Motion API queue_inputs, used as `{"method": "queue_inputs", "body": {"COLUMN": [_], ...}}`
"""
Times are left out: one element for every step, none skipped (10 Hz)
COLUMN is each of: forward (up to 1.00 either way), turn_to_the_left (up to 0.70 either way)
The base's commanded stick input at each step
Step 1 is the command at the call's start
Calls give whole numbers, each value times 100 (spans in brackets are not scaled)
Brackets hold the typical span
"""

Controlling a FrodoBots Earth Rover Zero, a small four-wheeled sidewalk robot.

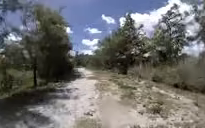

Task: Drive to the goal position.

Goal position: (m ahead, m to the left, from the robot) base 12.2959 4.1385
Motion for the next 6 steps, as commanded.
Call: {"method": "queue_inputs", "body": {"forward": [70,70,70,70,70,70], "turn_to_the_left": [0,0,0,0,0,0]}}
